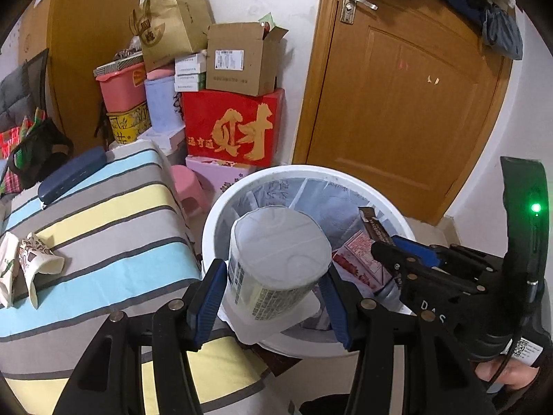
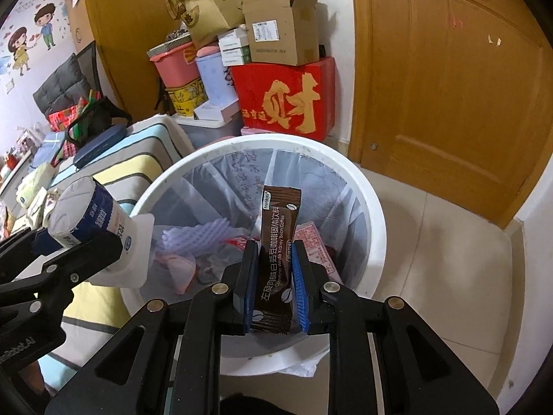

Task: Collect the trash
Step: 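Open both tools to drop the cup and packet into the wastebasket, then move both open tools back over the table toward the cloth bag and patterned cup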

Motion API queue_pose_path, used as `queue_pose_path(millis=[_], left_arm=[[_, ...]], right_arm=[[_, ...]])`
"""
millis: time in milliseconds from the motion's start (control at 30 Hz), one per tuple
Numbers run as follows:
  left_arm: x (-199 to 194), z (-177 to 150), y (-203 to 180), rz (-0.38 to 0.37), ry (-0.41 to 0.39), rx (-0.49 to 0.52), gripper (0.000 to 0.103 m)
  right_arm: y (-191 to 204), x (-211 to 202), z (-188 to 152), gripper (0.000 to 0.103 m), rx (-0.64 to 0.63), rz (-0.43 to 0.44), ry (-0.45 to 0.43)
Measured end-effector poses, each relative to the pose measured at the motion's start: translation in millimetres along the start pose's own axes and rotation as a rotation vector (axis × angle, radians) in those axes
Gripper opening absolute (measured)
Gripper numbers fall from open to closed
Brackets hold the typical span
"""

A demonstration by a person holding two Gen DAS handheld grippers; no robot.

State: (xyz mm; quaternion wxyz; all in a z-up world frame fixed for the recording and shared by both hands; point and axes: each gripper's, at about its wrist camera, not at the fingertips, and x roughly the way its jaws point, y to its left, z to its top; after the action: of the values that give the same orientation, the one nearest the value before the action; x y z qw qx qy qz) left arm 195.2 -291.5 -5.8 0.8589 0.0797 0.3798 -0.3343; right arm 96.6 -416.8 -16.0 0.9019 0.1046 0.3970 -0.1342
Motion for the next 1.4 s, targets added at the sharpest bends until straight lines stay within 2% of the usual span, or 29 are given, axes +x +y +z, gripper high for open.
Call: queue_pose_path(millis=[33,100,133,200,233,267,633,1067,1400], left_arm=[[0.4,0.4,0.6,0.005,0.0,-0.002,0.054],[-0.5,0.9,1.7,0.003,-0.006,-0.001,0.061],[-1.3,0.9,1.6,0.001,-0.01,-0.001,0.061],[-2.9,1.2,2.2,-0.008,-0.01,-0.004,0.061],[-3.6,1.1,2.7,-0.008,-0.01,-0.006,0.061],[-4.1,1.1,3.0,-0.003,-0.01,-0.007,0.061],[-24.0,-3.8,12.5,0.023,-0.039,-0.032,0.061],[-56.1,-15.0,33.1,0.059,-0.072,-0.072,0.061],[-87.5,-27.5,64.1,0.121,-0.105,-0.121,0.061]], right_arm=[[0.1,0.4,0.0,0.021,-0.004,-0.003,0.001],[1.2,0.2,-0.8,0.022,-0.013,-0.001,0.003],[1.9,0.6,-0.6,0.025,-0.014,-0.002,0.002],[2.0,0.1,-0.8,0.04,-0.011,-0.011,-0.004],[1.7,-0.7,-0.7,0.051,-0.005,-0.008,-0.008],[0.8,-0.9,-0.4,0.055,0.004,-0.001,-0.009],[2.8,-11.3,0.4,0.055,0.027,-0.006,-0.044],[25.0,-20.4,1.1,0.055,-0.01,0.019,-0.079],[51.8,-24.5,-0.3,0.055,-0.04,0.057,-0.096]])
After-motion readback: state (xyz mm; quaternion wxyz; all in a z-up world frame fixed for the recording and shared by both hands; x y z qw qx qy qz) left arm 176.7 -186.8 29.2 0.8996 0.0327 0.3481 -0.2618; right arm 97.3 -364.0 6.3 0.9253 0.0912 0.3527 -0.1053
